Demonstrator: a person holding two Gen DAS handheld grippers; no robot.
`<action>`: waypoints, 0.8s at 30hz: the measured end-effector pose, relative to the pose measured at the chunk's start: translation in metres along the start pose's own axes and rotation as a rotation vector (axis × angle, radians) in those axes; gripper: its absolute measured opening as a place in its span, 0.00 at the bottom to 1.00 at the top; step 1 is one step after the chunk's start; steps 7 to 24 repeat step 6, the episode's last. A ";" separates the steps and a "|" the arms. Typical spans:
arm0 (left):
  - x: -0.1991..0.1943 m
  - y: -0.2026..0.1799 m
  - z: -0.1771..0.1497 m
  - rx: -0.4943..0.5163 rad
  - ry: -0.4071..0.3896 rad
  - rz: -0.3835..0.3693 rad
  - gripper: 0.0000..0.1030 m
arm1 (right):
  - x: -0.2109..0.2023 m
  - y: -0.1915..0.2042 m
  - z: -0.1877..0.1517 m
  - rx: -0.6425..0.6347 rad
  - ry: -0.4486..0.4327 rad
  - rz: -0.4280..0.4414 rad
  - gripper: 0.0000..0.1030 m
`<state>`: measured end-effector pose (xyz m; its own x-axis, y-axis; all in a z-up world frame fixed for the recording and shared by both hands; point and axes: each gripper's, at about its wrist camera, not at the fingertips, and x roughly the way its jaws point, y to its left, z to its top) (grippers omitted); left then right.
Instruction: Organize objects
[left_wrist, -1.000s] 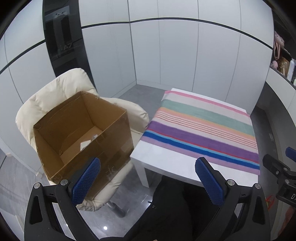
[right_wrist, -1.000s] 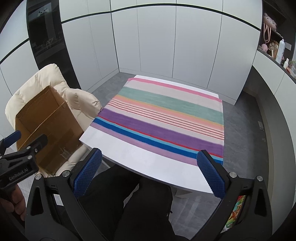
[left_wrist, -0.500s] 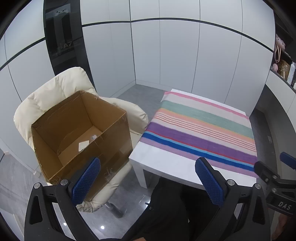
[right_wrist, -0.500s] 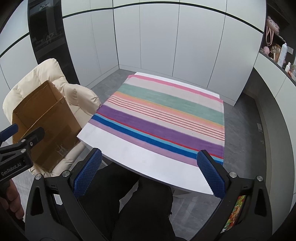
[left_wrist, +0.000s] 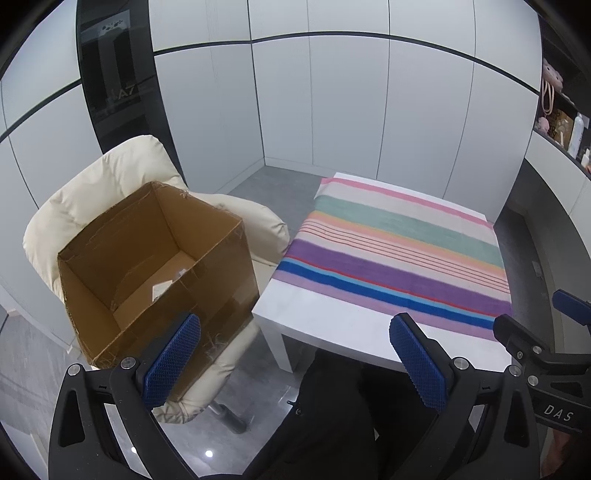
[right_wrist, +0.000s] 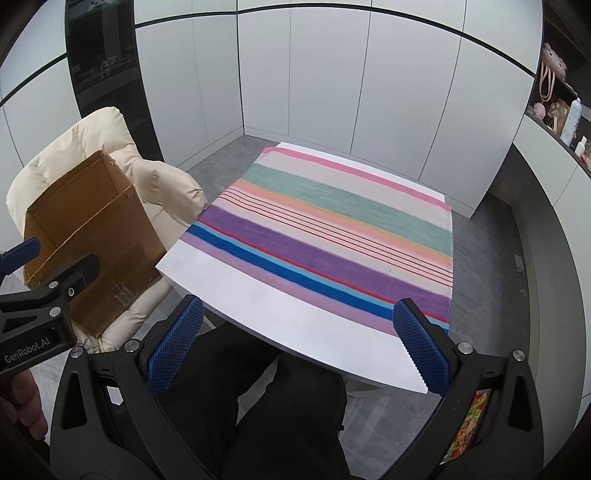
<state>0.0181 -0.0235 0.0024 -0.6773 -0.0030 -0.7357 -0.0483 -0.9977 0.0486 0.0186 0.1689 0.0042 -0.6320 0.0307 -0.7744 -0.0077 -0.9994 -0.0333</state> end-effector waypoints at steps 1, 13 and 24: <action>0.000 0.000 0.000 0.001 0.000 0.001 1.00 | 0.000 0.000 0.000 0.001 0.000 0.000 1.00; 0.002 0.000 0.000 -0.003 0.012 -0.008 1.00 | 0.000 -0.001 0.000 0.001 0.002 0.001 1.00; 0.002 0.000 0.000 -0.003 0.012 -0.008 1.00 | 0.000 -0.001 0.000 0.001 0.002 0.001 1.00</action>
